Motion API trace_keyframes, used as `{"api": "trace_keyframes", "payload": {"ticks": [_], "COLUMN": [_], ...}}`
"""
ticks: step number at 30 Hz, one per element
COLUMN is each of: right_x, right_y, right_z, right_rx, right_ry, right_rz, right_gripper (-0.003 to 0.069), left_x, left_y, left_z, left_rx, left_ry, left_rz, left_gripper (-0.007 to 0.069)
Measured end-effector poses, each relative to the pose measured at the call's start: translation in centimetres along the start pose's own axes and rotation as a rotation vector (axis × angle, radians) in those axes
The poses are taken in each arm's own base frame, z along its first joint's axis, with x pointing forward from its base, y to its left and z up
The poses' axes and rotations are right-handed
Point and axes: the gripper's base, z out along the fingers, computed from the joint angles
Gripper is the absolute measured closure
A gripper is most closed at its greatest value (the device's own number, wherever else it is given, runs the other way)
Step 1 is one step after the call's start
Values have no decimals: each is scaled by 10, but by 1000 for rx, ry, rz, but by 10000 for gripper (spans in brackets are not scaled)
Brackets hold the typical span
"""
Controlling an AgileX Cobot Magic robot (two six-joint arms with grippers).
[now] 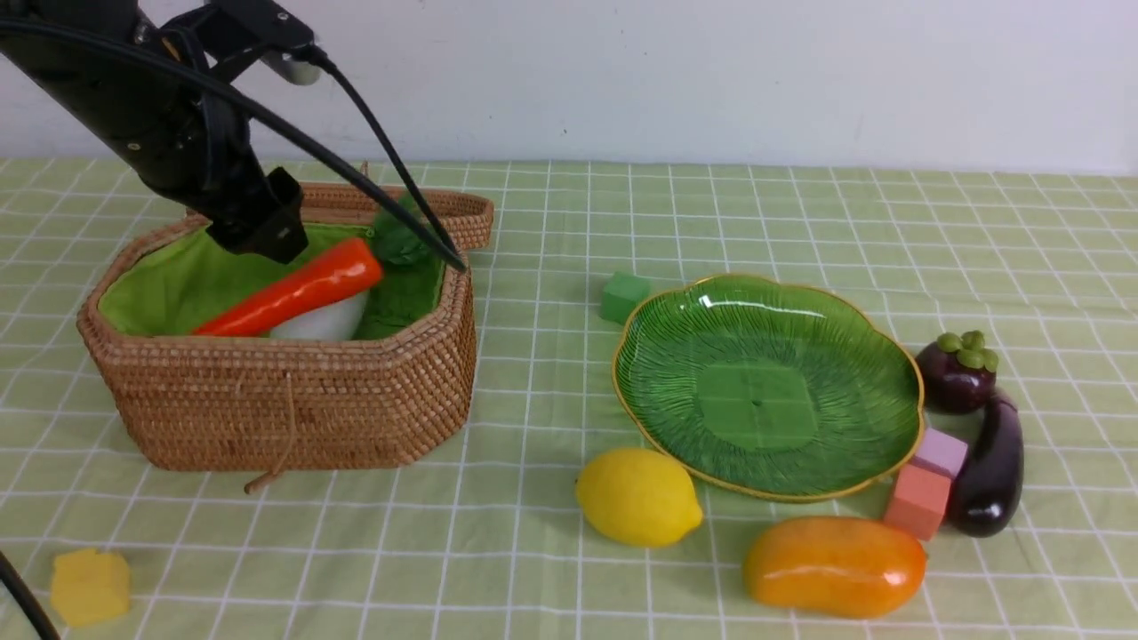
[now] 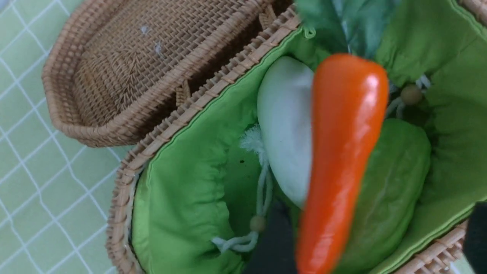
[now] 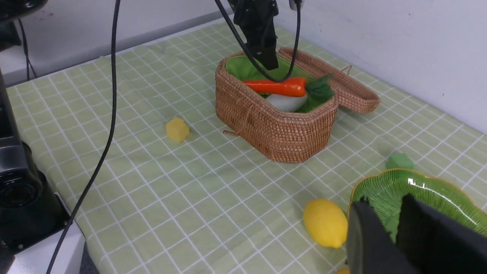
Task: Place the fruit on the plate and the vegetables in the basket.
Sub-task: Use the left arm to grab a carrot and put it into the left basket, then use the right arm to grab a lemon and put it into the right plate
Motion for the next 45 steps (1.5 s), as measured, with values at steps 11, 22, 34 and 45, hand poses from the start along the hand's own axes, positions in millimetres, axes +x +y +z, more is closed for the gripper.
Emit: {"api": "trace_keyframes", "payload": {"ticks": [11, 22, 34, 45], "right_x": [-1, 8, 37, 62], "right_y": [-5, -39, -69, -56], "right_z": [15, 100, 218, 335], "right_rx": [-17, -42, -165, -169], "right_ry": [57, 388, 639, 824], "right_rz": [72, 152, 205, -125], "right_gripper": [511, 515, 580, 361], "left_x": [-19, 32, 169, 188], "left_y": [-47, -126, -175, -175], "left_z": [-102, -202, -196, -211], "left_rx": [125, 291, 339, 293], "left_ry": [-254, -310, -463, -693], "left_rz": [-254, -224, -264, -299], "left_gripper": [393, 638, 638, 638]}}
